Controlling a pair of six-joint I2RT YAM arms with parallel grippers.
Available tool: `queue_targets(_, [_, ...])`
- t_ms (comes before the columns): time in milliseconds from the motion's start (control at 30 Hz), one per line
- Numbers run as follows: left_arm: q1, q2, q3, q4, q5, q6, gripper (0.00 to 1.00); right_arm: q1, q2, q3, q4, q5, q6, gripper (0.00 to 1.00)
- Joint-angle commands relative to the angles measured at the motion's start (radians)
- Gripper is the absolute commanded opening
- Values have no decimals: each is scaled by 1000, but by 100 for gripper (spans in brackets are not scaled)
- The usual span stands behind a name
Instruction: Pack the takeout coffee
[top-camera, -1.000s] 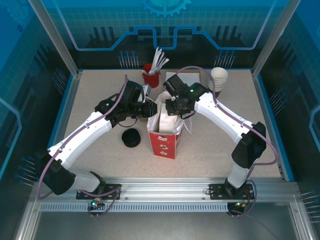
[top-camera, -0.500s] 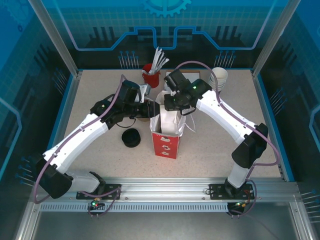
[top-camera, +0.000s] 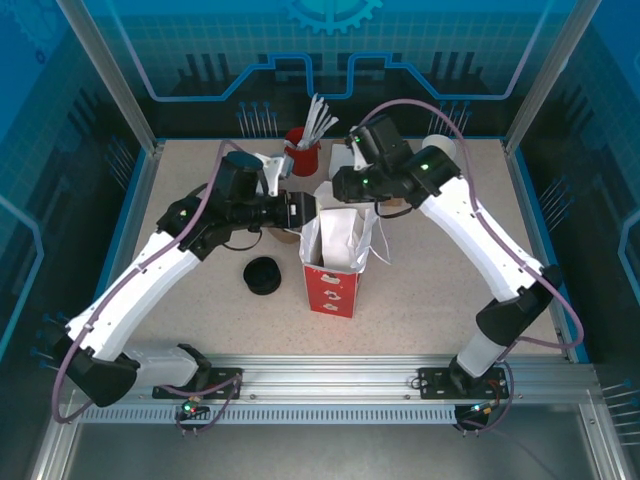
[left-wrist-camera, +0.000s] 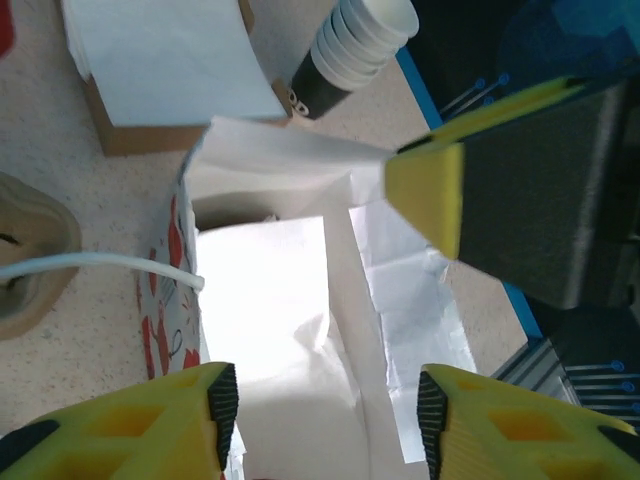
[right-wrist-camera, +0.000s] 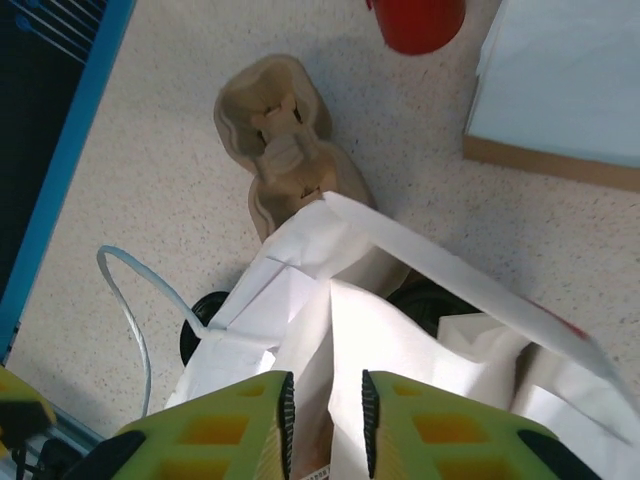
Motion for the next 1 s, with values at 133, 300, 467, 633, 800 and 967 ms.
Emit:
queue_targets(133, [46, -121, -4, 70, -256, 115, 68, -118, -214, -116, 72, 27, -85, 35])
queue_targets(300, [135, -200, -129, 197, -433, 171, 81, -260, -384, -349, 205, 30, -136, 46])
queue_targets(467, [222, -290, -354, 416, -567, 230, 97, -403, -536, -624, 367, 74, -218, 61])
queue_targets(633, [291, -359, -598, 601, -659, 260, 99, -551, -634, -887, 542, 97, -258, 97])
queue_targets(800, [363, -367, -840, 804, -703, 280, 99, -635, -683, -1168, 837, 129, -274, 100])
queue_targets(967, [435, -306, -1001, 987, -709, 326, 99, -663, -599, -1286, 996, 187, -268, 100])
